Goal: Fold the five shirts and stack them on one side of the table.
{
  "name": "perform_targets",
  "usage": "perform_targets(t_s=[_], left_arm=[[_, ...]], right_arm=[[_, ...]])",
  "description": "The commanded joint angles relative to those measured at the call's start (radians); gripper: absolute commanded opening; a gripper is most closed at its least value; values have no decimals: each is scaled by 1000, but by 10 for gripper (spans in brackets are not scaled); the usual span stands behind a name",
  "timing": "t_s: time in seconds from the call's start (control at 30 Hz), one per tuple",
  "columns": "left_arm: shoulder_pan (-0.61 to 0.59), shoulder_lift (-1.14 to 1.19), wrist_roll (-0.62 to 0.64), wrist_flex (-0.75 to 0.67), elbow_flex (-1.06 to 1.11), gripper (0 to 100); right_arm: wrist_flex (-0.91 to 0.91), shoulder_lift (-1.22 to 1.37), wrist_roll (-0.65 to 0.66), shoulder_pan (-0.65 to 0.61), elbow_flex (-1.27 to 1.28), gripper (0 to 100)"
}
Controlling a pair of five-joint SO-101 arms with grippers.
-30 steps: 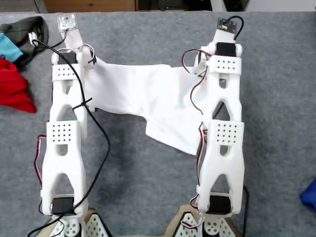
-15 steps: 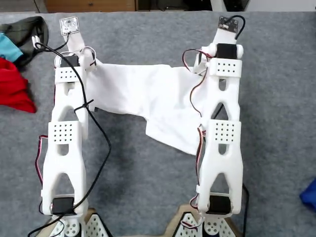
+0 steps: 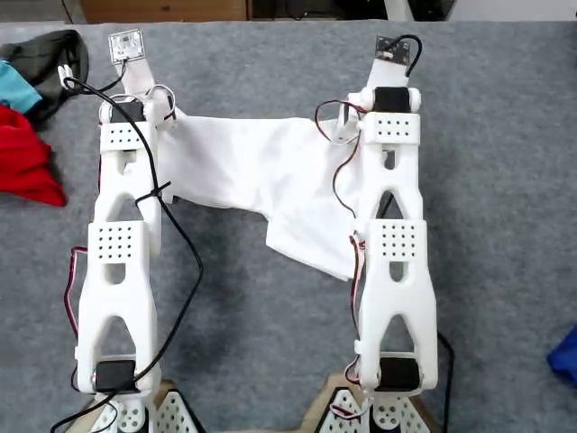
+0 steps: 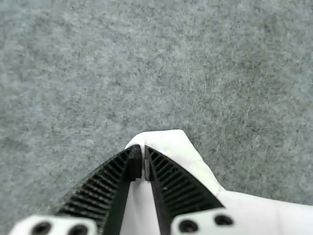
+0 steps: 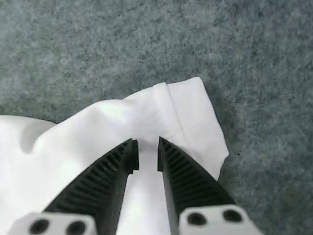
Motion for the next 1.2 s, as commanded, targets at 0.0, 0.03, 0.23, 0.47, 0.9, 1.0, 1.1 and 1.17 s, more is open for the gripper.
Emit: perform_targets(t_s=[0.0,0.03,0.23,0.47,0.9,1.0,1.1,1.17], left_arm=[[9,-18,5,-17,-5,19],[9,-18,5,-17,-5,19],[9,-18,5,-17,-3,19],[5,-18,5,-18,-3,19],[-5,-18,2,-20,-6,19],[-25,-18,0,-38,-12,19],[-48,-18,3,-84,-12,19],[-64,-18,5,-107,-12,19]], right_arm=[[-26,5,-9,-1,-7,91],[-29,13,-9,-1,-1,91],[-28,30,-8,13,16,91],[-20,30,-3,12,22,9],[74,30,51,38,22,6],[83,22,55,39,24,6],[86,15,55,56,48,6],[80,1,55,61,71,6]])
